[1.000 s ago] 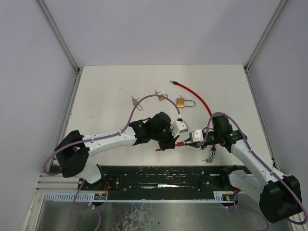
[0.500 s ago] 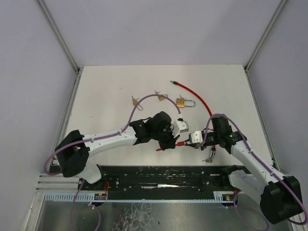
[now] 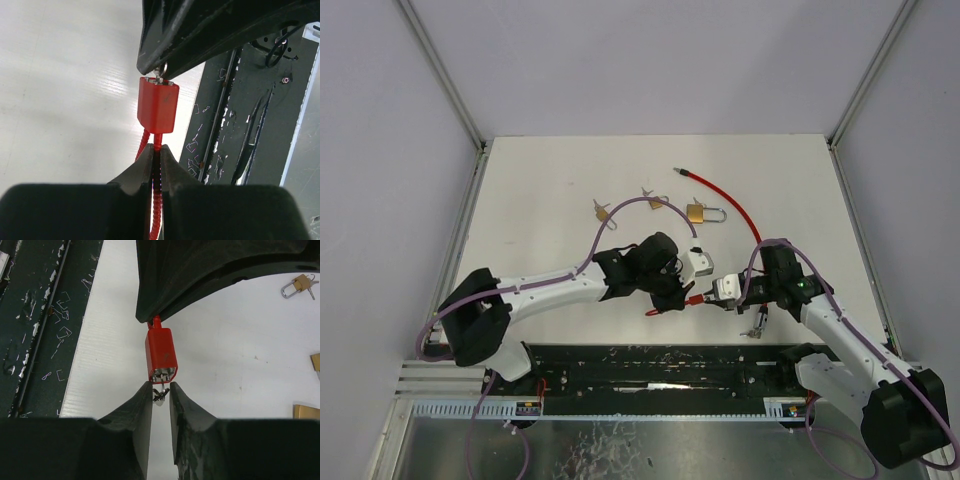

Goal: Lock with the key
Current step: Lock the lock.

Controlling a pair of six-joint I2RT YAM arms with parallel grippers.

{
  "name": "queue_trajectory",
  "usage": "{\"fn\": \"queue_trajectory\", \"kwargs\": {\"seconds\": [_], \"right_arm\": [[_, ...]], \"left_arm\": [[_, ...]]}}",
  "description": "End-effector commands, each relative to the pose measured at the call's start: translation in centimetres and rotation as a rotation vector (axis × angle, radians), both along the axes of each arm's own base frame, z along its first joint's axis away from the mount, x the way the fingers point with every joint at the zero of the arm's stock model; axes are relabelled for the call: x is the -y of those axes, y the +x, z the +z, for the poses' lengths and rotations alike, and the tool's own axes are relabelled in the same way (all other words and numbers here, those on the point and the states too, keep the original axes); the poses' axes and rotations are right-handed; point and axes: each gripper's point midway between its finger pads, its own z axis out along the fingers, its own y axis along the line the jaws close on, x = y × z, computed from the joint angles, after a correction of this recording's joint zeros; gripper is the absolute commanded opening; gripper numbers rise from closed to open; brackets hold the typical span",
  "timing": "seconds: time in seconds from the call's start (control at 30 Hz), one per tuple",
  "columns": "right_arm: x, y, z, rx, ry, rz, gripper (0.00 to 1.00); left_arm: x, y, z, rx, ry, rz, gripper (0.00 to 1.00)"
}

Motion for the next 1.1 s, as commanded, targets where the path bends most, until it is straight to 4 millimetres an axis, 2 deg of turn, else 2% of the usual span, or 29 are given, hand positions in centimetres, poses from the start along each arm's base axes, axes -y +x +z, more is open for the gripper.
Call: {"fn": "queue_trajectory", "kwargs": {"seconds": [0.0,0.17,0.27,0.43,0.47,0.57,0.8,0.93,1.07], "right_arm": [[-0.8,-0.2,1.0,0.036,0.042,0.04,0.22],[-0.8,-0.6,1.0,0.029,0.038,0.062,0.0],[-0.7,-0.8,1.1,0.037,0.03,0.073,0.0],[-1.0,-0.4,2.4,-0.028,0.053,0.026,0.0],[-1.0,-0.4,2.5,-0.042,0.058,0.02,0.0],[-1.2,-0.2,3.1,-0.097,0.081,-0.004,0.0],[-1.3,0.3,4.8,-0.19,0.145,-0.055,0.0],[-1.2,0.2,5.4,-0.213,0.171,-0.059,0.0],[-1.2,0.2,5.6,-0.225,0.181,-0.064,0.0]], "left_arm": [[1.6,0.5,1.6,0.037,-0.057,-0.031,0.0],[1.8,0.7,1.5,0.035,-0.056,-0.027,0.0],[1.6,1.0,1.5,0.044,-0.053,-0.01,0.03],[0.4,2.1,1.5,0.076,-0.089,0.043,0.24],[-0.2,2.2,1.1,0.074,-0.095,0.058,0.31],[-0.9,2.2,1.5,0.098,-0.141,0.067,0.39],[-1.4,2.1,2.9,0.158,-0.217,0.083,0.48],[-0.9,1.8,3.4,0.161,-0.234,0.074,0.48],[-0.3,1.4,3.0,0.137,-0.225,0.059,0.47]]}}
